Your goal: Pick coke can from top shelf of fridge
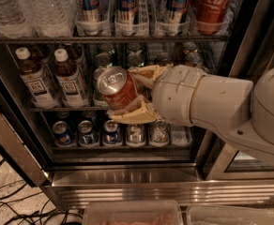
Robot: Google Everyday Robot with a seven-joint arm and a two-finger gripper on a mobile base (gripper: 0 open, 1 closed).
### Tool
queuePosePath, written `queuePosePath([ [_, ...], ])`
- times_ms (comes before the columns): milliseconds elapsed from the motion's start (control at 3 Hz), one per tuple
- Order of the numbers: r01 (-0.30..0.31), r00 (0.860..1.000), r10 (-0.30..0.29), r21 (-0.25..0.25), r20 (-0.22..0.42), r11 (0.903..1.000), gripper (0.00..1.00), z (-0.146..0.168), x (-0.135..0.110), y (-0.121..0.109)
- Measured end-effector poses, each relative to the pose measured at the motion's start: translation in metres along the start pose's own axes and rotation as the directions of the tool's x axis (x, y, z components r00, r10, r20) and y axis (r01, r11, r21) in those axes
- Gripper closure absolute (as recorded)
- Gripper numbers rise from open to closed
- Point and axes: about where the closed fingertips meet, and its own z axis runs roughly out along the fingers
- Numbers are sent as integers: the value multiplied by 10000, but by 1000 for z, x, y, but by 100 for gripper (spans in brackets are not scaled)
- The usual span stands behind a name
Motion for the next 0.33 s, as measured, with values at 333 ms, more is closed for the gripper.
queuePosePath([
  [333, 0, 10000, 0, 0, 0, 10000, 100, 0, 0, 0],
])
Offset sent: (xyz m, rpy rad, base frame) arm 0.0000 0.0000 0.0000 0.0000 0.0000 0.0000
